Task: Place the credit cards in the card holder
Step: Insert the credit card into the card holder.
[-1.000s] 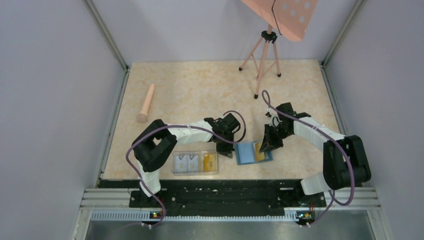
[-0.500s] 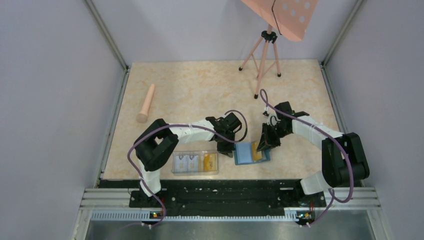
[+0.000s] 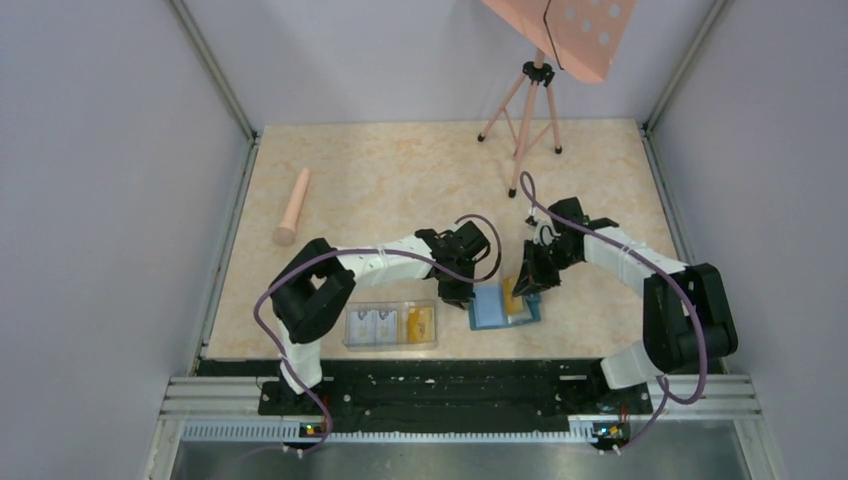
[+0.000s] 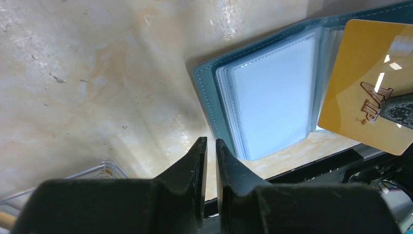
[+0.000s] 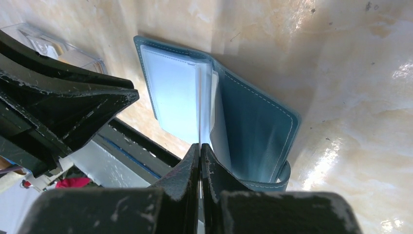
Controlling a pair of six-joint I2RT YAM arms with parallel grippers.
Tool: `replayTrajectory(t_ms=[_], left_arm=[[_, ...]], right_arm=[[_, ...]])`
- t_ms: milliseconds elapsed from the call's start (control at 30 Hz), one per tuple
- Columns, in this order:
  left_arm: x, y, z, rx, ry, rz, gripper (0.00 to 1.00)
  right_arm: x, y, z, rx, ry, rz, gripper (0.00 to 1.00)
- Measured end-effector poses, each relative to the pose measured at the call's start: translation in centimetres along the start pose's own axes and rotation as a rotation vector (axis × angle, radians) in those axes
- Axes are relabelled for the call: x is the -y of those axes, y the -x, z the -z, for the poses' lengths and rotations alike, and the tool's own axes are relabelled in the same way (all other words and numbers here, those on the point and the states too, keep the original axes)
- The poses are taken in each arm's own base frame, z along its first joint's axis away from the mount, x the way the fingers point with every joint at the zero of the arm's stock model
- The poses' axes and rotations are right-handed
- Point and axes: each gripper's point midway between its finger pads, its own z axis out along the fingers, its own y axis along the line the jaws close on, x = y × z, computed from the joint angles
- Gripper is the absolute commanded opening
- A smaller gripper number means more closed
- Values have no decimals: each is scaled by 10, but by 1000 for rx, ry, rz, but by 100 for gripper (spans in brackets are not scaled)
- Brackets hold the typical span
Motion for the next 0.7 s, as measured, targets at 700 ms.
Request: replayTrajectory(t_ms=[700], left_arm=[[0, -5, -15, -42, 18, -17, 5]], right_arm=[[-2, -6, -19, -54, 39, -2, 0]])
